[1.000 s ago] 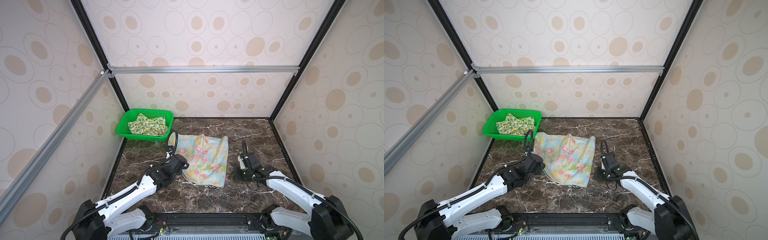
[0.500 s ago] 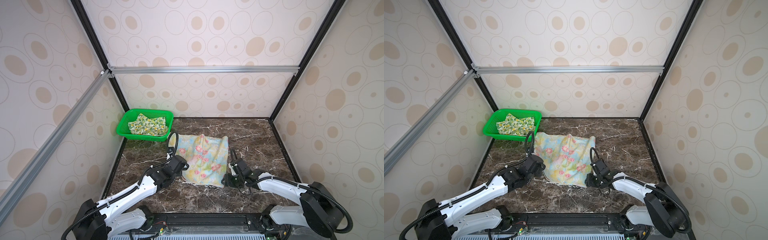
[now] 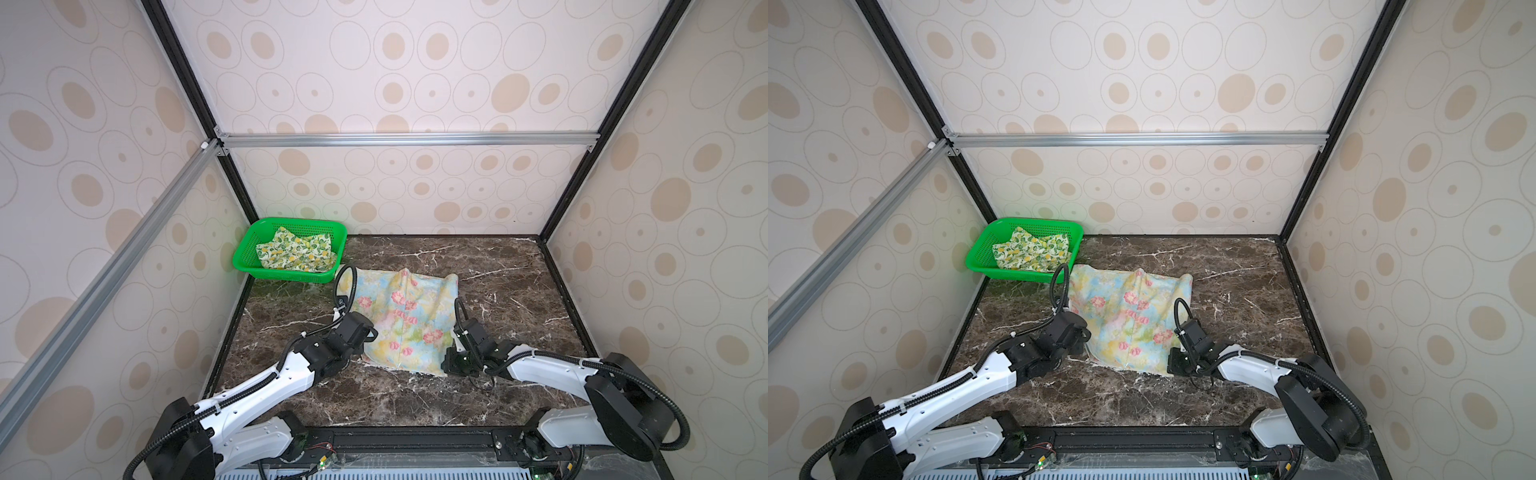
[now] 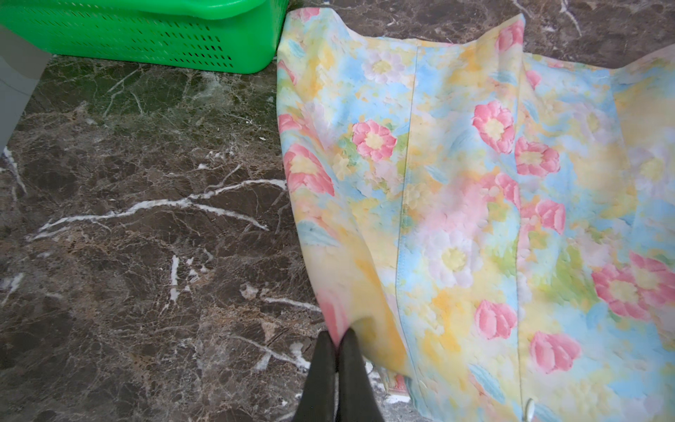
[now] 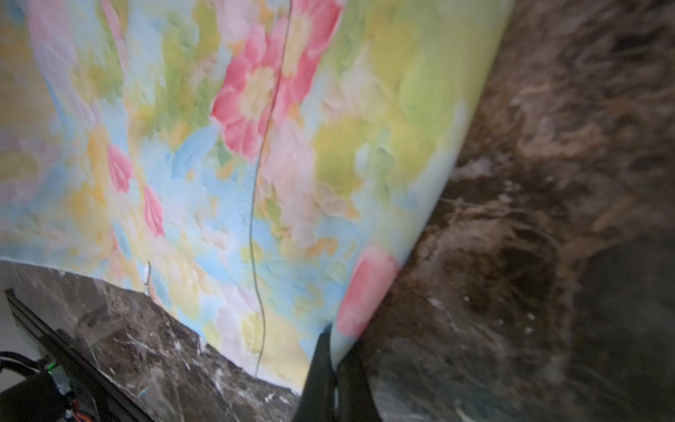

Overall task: Fold and stack skirts
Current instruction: Flatten out the skirt at the center of the table.

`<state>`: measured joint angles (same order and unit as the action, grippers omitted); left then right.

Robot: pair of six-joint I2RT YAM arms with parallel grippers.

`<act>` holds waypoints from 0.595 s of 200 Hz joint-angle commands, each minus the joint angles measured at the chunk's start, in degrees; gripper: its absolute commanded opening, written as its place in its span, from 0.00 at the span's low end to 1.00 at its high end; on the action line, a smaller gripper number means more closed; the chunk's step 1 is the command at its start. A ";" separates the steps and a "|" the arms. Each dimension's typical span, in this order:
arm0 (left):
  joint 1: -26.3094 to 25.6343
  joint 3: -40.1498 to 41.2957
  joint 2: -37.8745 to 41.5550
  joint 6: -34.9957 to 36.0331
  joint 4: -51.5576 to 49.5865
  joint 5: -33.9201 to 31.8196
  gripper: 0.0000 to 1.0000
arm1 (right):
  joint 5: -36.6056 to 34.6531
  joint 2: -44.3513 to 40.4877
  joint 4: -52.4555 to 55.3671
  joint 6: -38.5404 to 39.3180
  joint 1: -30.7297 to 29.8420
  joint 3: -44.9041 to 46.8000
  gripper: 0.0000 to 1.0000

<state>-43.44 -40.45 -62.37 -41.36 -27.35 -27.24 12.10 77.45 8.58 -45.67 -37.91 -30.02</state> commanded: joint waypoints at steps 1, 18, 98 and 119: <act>0.40 -2.24 0.12 -1.46 -1.68 -3.89 0.00 | -1.18 -2.67 6.09 0.64 -0.23 -3.60 0.00; 1.16 -6.07 0.48 -0.74 -3.58 -6.47 0.00 | -4.47 -5.75 13.83 4.30 -0.23 -9.79 0.00; 5.43 -32.89 3.26 12.65 -7.23 -19.40 0.00 | -5.54 -13.46 33.86 15.40 0.44 -37.03 0.00; 5.45 -38.45 3.69 17.14 -7.43 -23.52 0.00 | -1.98 -16.09 33.55 13.76 -0.22 -37.93 0.00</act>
<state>-38.35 -72.51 -60.18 -31.27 -32.84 -42.39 7.03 64.03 36.47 -32.34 -37.80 -66.59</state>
